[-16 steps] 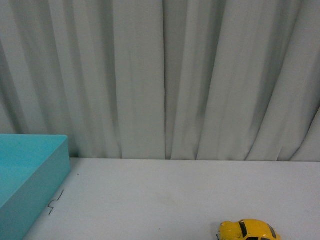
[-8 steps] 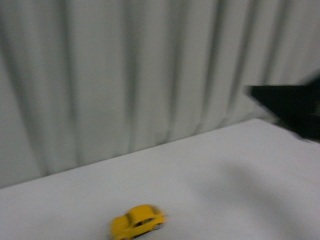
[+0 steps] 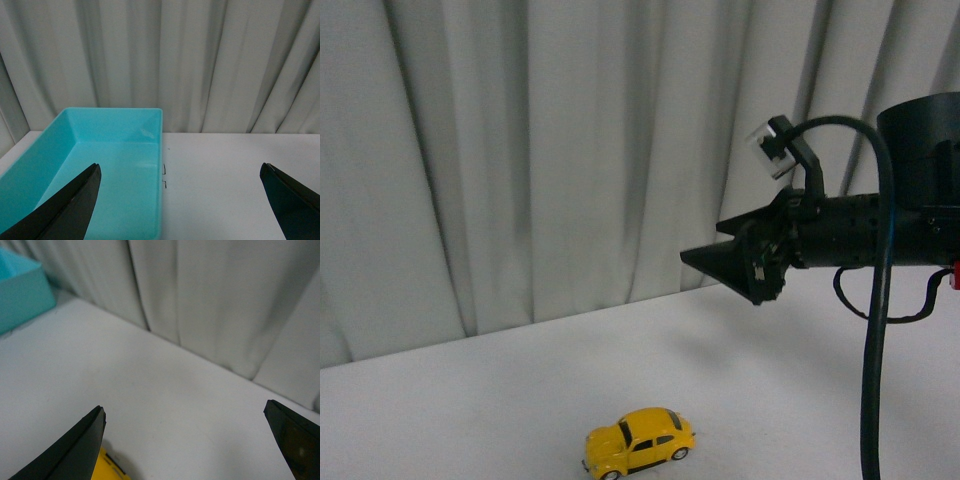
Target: Wind up and store yellow beetle toy
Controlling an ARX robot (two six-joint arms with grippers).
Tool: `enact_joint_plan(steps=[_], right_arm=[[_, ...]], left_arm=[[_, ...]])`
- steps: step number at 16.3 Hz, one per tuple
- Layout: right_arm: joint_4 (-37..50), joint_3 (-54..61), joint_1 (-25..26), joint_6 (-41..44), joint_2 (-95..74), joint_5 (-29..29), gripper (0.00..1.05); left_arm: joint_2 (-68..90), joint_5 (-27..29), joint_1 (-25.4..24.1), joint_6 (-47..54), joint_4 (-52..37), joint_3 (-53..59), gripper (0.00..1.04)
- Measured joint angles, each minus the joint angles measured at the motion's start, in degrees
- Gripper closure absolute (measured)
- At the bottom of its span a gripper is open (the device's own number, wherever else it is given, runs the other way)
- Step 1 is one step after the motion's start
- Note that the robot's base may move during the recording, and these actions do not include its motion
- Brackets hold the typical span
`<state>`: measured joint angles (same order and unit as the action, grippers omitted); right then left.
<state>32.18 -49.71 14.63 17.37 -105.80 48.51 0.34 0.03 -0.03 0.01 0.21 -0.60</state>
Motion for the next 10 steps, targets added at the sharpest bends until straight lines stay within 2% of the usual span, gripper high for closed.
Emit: enact_joint_plan(steps=[5, 8, 10], right_arm=[[-34.64, -14.91, -3.82, 33.35, -8.74, 6.34, 0.07], [-52.46, -20.94, -6.88, 53.00, -14.49, 5.68, 0.07], [-58.45, -23.74, -8.33, 62.10, -17.35, 3.48, 0.07]], left_arm=[[0.00, 0.00, 0.00, 0.00, 0.00, 0.00, 0.07], [0.00, 0.00, 0.00, 0.00, 0.00, 0.00, 0.07], [0.00, 0.00, 0.00, 0.00, 0.00, 0.00, 0.07]])
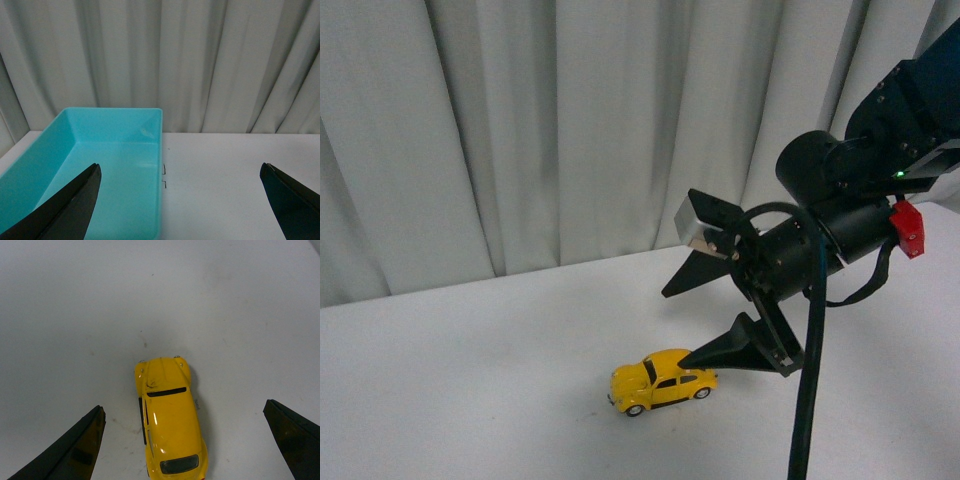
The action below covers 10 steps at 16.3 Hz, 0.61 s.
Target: Wind up and store yellow beetle toy
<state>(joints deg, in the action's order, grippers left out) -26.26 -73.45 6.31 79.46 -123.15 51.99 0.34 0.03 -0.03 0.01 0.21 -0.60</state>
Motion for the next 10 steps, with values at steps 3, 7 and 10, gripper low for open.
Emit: enact_joint_plan(steps=[3, 7, 10], right_arm=[[-5.62, -4.98, -1.11, 7.48, -4.02, -3.13, 0.07], [-10.86, -7.54, -3.10, 13.97, -7.26, -7.17, 0.07], [-10.84, -9.27, -4.15, 15.65, -9.66, -9.46, 0.07]], left_arm=[[0.00, 0.00, 0.00, 0.00, -0.02, 0.00, 0.07], [0.00, 0.00, 0.00, 0.00, 0.00, 0.00, 0.07], [0.00, 0.02, 0.00, 0.00, 0.00, 0.00, 0.07]])
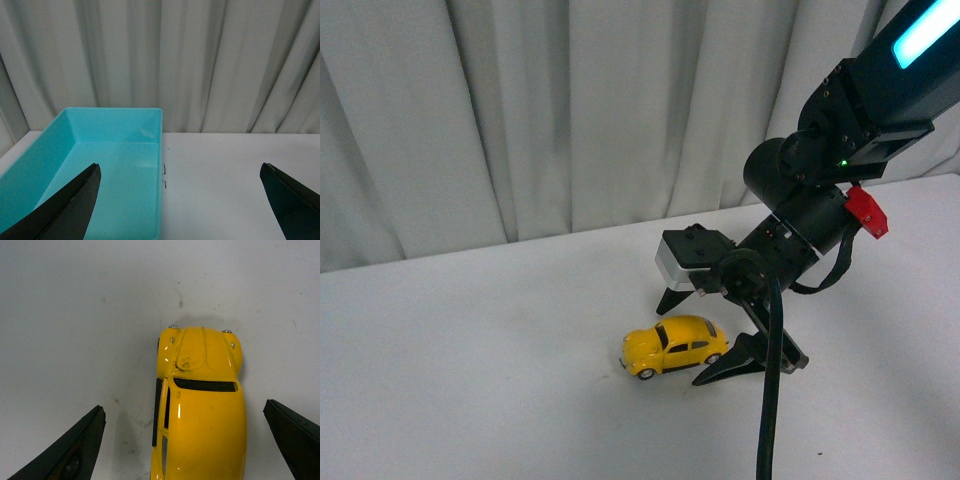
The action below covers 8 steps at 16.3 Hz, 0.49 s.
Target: Wind up and store yellow beetle toy
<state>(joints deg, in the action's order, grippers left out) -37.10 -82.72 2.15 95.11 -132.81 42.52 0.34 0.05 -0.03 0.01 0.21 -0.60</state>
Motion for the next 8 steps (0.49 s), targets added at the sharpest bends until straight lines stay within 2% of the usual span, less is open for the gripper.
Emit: enact_joint_plan(steps=[2, 7, 8], right_arm=[[0.07, -0.92, -0.33, -0.11, -0.72, -0.76, 0.08], [-0.59, -3.56, -1.09, -0.68, -1.27, -1.25, 0.58], [-0.44, -3.56, -1.20, -0.96, -1.27, -1.14, 0.64]], left_arm=[[0.00, -0.02, 0.00, 0.00, 0.02, 0.00, 0.07], [0.00, -0.02, 0.00, 0.00, 0.00, 0.00, 0.07], [0.00, -0.02, 0.00, 0.00, 0.00, 0.00, 0.07]])
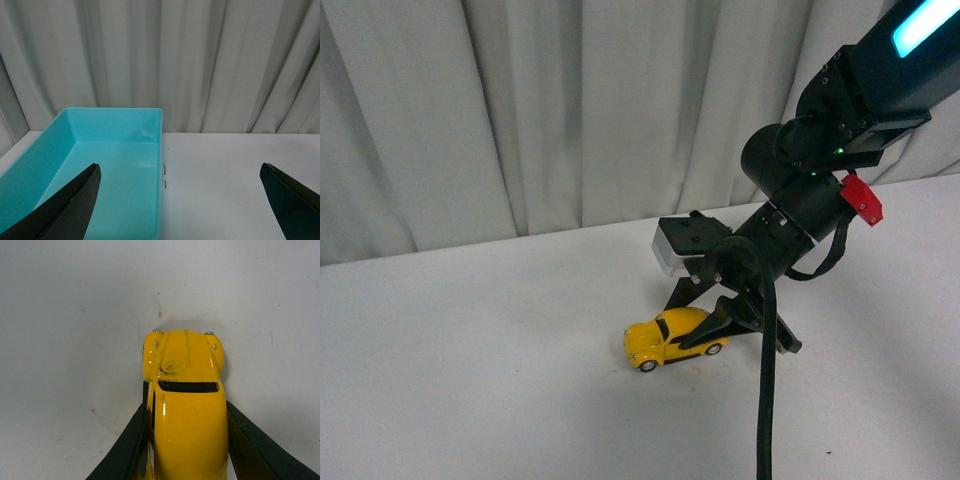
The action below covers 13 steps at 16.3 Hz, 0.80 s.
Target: Wind up and store yellow beetle toy
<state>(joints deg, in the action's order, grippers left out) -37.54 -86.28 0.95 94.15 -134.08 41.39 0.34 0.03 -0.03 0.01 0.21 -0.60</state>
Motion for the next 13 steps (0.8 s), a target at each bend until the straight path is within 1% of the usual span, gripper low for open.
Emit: enact_joint_plan(steps=[1, 4, 7, 13], right_arm=[[0.20, 0.00, -0.22, -0.42, 0.00, 0.07, 0.66], [0.68, 0.26, -0.26, -2.14, 0.00, 1.03, 0.69], [1.14, 0.87, -0.07, -2.67, 0.22, 1.07, 0.70], [2.40, 3.15, 2.14, -3.26, 0.92, 1.62, 0.70]], left_arm=[[0.00, 0.00, 0.00, 0.00, 0.00, 0.00, 0.07], [0.00, 0.00, 0.00, 0.00, 0.00, 0.00, 0.07], [0.00, 0.00, 0.00, 0.00, 0.00, 0.00, 0.07], [0.00, 0.00, 0.00, 0.00, 0.00, 0.00, 0.07]])
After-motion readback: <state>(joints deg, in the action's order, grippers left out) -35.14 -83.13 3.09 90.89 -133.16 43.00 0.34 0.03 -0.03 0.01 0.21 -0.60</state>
